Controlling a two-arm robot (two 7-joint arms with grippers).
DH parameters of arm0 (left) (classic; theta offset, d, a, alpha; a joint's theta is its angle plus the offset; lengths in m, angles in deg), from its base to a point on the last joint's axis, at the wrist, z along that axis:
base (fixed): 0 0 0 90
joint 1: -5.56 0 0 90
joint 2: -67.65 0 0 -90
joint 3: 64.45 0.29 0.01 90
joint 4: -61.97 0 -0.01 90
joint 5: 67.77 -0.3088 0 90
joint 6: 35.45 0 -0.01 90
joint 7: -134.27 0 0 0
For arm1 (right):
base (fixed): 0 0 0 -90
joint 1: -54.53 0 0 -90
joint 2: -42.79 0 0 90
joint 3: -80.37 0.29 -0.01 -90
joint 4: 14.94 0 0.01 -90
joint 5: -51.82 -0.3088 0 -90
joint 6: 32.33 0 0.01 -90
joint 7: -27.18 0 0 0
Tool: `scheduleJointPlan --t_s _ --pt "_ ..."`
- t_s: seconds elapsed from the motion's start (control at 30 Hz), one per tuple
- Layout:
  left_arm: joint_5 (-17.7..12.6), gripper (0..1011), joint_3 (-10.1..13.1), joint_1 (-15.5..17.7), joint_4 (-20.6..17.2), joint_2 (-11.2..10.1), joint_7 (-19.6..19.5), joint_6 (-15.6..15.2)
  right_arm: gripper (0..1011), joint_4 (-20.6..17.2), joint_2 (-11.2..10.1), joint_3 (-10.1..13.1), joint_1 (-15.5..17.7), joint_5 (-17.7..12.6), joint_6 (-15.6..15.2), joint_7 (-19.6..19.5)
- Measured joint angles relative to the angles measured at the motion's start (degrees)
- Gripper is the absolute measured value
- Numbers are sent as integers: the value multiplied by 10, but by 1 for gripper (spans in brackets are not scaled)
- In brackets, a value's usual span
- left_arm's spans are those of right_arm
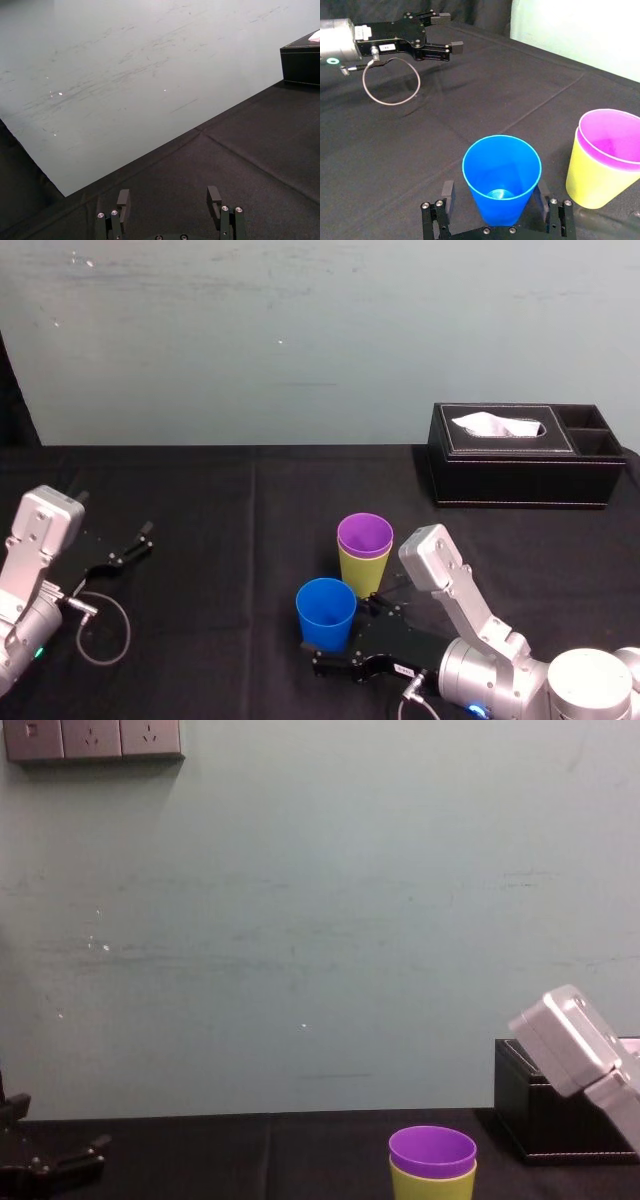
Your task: Stack the three plastic cups sequentially using one hand.
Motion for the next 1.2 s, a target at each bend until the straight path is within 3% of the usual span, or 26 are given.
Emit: scheduleJointPlan --t_s 1.2 --pt "0 1000 0 0 0 0 0 0 1004 21 21 -1 -15 15 -1 -7"
